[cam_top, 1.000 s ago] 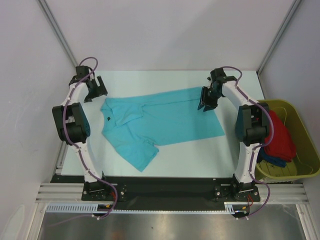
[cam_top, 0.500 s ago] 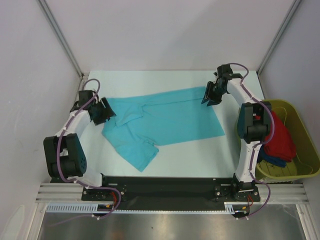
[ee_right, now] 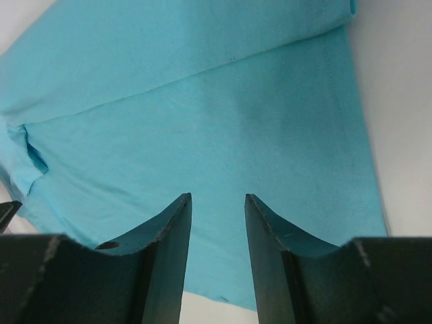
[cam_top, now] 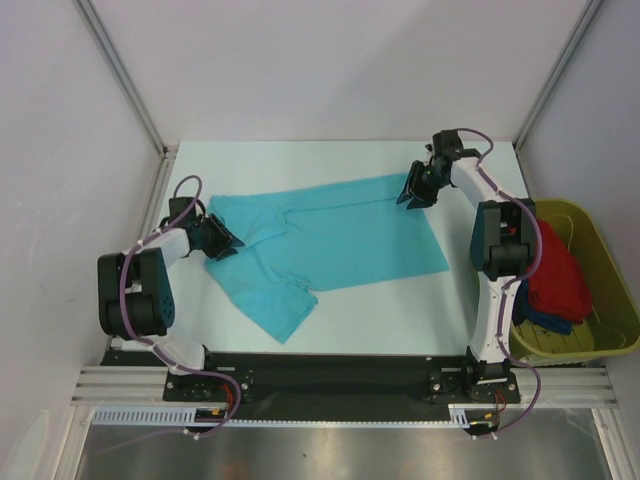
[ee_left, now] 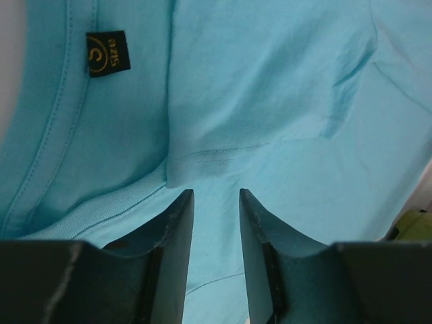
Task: Fold and stack the t-shirts
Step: Fold the tshirt
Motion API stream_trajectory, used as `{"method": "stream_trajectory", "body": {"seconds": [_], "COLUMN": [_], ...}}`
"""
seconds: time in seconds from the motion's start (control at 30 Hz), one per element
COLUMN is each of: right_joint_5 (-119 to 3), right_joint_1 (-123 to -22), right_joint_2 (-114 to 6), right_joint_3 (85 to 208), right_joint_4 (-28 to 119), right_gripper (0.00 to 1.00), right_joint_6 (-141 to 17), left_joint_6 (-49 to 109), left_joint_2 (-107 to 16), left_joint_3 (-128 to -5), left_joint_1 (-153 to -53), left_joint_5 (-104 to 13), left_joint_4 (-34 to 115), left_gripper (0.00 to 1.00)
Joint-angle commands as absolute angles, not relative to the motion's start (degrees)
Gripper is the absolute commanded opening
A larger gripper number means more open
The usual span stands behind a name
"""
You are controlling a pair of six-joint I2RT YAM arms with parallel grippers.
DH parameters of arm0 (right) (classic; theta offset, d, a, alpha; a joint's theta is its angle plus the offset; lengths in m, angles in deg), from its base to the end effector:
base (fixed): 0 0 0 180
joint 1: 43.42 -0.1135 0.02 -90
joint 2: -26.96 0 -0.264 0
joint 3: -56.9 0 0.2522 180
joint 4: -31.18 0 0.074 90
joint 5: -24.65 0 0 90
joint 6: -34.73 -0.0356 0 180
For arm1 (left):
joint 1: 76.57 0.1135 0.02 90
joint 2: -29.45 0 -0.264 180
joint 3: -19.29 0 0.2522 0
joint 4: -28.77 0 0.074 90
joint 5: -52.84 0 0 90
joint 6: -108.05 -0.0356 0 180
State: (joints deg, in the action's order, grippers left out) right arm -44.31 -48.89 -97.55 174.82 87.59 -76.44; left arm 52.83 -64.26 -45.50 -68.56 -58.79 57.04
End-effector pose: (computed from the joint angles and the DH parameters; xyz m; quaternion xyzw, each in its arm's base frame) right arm 0.4654 0.0574 0.2066 0.0884 0.9529 0.2256 0.1824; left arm 0.3146 0.0310 0.1650 -0.2944 0.8966 -0.2393 0.2282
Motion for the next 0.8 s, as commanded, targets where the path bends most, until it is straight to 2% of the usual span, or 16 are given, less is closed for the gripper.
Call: {"method": "stream_trajectory", "body": {"seconds": [0.0,0.23,0.37,0.77], "right_joint_5": [-43.46,-42.85,-42.85,-42.59], "right_joint_1": [-48.25,-48.17,-48.08,-47.02], "right_joint_2": [-96.62,-95.39,-95.04,-94.33], "right_joint_3": [176.22,173.67,172.53,171.30], "right_joint_4": [85.90,84.49,84.23,84.40], "right_gripper": [0.43,0.43,0.43,0.43], "right_joint_6": [-77.06,-77.59,-77.15,-76.27], "left_joint_6": [57.59,59.27,59.53,59.00], "left_joint_2": [-63.81,-61.87,-63.45,-67.58], "left_joint_3": [-44.31,-42.46,-42.81,-45.27], "left_joint_1": [-68.75,-68.75,-68.75,-68.84], "left_joint_5": [-58.44,-55.27,-54.39,-53.77], "left_joint_4": [54.05,53.96,55.02,53.61], "left_gripper": [0.38,0.40,0.45,0.41]}}
